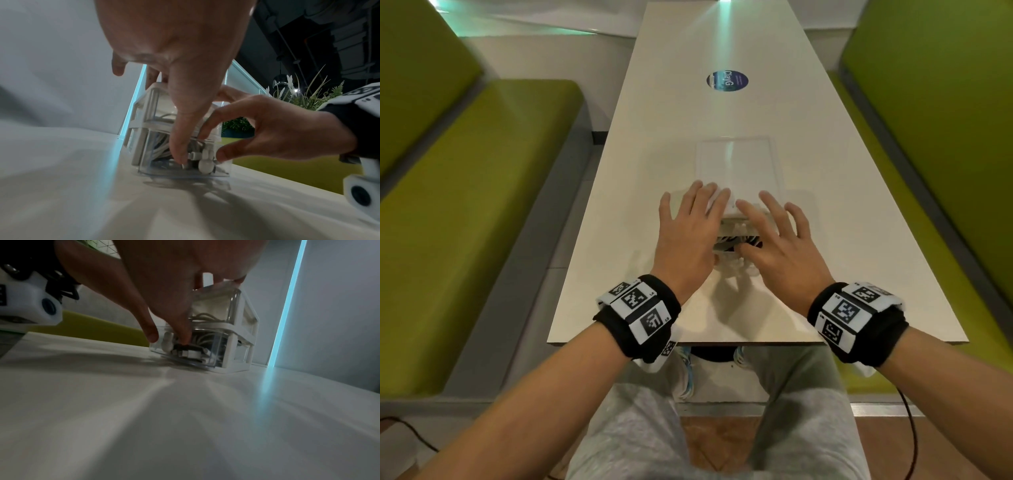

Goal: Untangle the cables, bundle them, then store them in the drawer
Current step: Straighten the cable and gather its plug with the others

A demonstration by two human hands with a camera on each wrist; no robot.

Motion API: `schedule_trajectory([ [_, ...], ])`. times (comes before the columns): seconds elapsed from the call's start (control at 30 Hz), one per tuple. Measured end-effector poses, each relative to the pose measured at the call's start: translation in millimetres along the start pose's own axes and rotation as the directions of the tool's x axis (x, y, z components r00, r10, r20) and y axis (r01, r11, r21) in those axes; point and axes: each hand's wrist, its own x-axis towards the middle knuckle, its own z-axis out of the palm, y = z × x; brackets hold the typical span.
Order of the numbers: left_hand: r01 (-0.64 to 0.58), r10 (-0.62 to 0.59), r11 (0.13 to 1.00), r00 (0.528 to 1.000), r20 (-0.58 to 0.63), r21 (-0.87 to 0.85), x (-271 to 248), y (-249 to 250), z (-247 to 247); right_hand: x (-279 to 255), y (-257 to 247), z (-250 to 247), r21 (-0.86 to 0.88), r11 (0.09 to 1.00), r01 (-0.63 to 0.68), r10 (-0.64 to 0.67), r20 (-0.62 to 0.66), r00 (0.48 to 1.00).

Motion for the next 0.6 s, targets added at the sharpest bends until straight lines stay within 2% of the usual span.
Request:
schedule_trajectory([
  [0.13, 0.002, -0.002, 1.000, 1.000, -0.001, 0.008, 0.3, 1.7, -2.8, 4.3, 0.3, 3.8, 0.066, 0.996, -0.052, 0.053, -0.012, 0.999],
  [0.33, -0.024, 0.026, 0.996, 0.999, 0.020, -0.085, 5.4, 0.8, -10.8, 7.9, 8.0, 6.2, 0.163, 0.956, -0.242, 0.230, 0.085, 0.969],
  [0.6, -0.001, 0.001, 1.000, 0.999, -0.049, -0.011, 12.5, 6.1, -15.2, 19.2, 8.6, 8.9, 0.202, 0.943, -0.264, 0.267, 0.014, 0.964],
])
